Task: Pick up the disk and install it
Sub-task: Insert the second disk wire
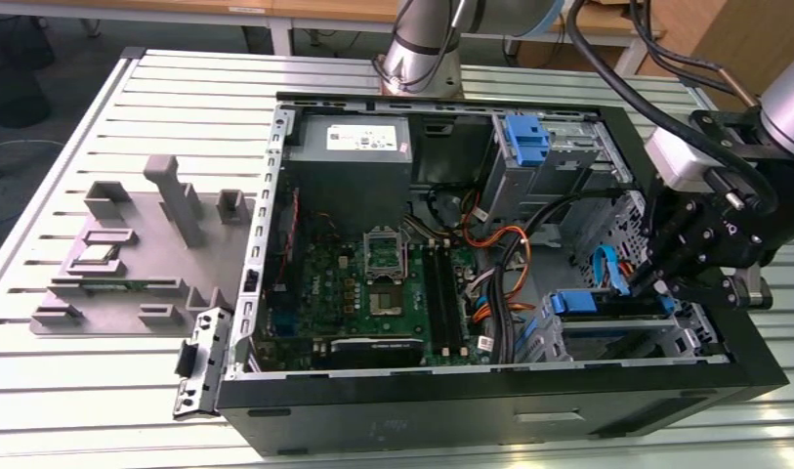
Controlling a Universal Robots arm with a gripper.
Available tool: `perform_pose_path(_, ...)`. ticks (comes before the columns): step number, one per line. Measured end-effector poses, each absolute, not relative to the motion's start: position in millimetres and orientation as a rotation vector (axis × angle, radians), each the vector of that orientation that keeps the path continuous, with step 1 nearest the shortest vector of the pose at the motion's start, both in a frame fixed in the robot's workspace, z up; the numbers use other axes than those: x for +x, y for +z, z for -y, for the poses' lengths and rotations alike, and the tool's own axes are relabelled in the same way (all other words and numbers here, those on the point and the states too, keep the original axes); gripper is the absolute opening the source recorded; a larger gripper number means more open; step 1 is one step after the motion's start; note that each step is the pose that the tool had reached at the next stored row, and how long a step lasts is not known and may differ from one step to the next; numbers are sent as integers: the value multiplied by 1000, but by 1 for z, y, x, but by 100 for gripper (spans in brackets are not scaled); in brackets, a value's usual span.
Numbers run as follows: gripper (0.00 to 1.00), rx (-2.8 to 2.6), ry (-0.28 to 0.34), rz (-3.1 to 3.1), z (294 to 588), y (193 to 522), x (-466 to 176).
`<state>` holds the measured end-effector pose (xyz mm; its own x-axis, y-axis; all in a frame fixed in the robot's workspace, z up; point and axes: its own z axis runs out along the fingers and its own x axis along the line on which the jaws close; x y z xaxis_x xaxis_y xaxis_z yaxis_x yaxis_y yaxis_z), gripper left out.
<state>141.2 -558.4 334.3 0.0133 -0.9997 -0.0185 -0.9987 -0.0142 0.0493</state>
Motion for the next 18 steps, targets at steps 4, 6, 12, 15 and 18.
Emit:
perform_pose_path(4, 18, 2220, -74, 2189, 558, 334, 141)
perform_pose_path(6, 18, 2220, -73, 2189, 558, 334, 140)
perform_pose_path(12, 18, 2219, -72, 2189, 558, 332, 140)
perform_pose_path(15, 18, 2219, -72, 2189, 558, 330, 140)
perform_pose_path(18, 18, 2219, -72, 2189, 558, 329, 139)
